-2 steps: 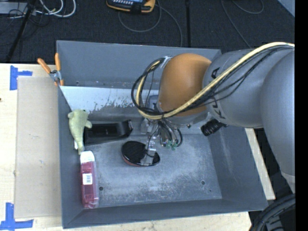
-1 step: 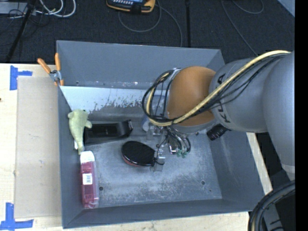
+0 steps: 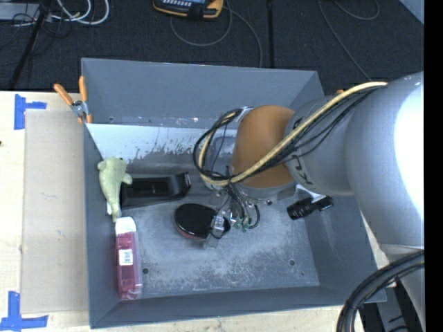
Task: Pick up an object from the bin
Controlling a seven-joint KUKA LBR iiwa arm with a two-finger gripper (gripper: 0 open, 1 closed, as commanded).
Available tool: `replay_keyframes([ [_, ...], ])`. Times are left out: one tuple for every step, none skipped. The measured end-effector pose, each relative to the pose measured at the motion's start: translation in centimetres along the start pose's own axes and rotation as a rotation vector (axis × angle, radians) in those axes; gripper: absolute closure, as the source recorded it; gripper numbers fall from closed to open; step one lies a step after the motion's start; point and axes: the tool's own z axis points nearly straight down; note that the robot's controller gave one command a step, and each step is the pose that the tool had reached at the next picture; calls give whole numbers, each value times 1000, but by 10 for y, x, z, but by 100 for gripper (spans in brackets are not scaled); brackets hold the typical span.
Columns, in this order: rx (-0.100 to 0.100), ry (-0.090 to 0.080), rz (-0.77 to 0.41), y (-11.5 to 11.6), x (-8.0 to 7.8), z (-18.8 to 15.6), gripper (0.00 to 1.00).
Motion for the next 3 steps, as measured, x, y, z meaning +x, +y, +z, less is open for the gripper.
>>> replay_keyframes([
  [1,2,34,8,10,15,100],
  [1,2,34,8,10,15,100],
  [1,2,35,8,10,14,100],
])
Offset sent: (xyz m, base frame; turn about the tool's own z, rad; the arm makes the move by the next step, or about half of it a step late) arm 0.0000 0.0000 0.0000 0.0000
